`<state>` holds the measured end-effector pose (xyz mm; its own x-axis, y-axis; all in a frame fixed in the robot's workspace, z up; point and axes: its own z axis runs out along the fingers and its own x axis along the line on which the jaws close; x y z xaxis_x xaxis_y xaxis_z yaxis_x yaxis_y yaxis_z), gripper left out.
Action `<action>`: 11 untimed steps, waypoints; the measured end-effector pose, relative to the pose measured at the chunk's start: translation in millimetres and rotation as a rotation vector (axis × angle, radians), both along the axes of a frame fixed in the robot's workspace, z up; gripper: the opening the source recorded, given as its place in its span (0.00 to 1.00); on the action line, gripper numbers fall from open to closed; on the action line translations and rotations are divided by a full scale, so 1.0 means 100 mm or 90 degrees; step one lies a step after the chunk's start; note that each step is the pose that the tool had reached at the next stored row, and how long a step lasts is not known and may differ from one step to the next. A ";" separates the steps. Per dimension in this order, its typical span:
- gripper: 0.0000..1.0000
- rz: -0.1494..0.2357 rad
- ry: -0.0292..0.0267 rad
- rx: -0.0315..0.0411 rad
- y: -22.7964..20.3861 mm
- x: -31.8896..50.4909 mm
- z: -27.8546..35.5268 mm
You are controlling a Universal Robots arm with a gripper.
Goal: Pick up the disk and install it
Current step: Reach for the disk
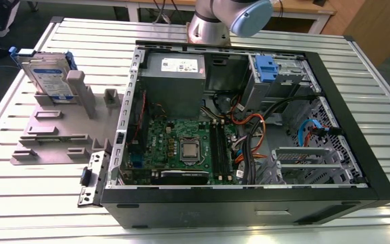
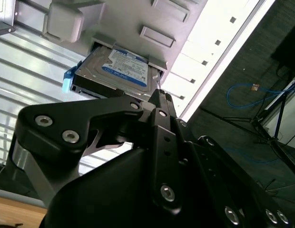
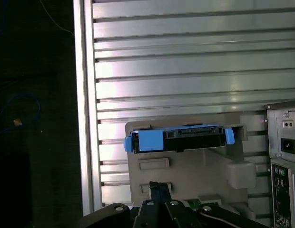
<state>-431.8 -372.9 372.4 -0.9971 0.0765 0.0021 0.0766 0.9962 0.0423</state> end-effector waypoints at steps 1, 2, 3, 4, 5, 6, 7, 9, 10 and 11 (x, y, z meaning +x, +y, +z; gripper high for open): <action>0.11 0.000 0.0008 0.0000 0.018 0.005 -0.004; 0.11 0.000 0.0016 0.0000 0.037 0.010 -0.008; 0.11 0.000 0.0024 0.0000 0.056 0.015 -0.012; 0.11 0.000 0.0033 0.0000 0.076 0.019 -0.015; 0.11 0.000 0.0039 -0.0001 0.098 0.023 -0.019; 0.11 0.000 0.0044 -0.0001 0.119 0.026 -0.023; 0.11 0.000 0.0050 -0.0002 0.140 0.028 -0.027; 0.11 0.000 0.0058 -0.0002 0.177 0.029 -0.034; 0.11 0.000 0.0062 -0.0003 0.192 0.030 -0.037; 0.11 0.000 0.0065 -0.0003 0.206 0.030 -0.041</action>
<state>-428.8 -352.3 368.3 -0.9970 0.0765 0.0122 0.0770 0.9962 0.0411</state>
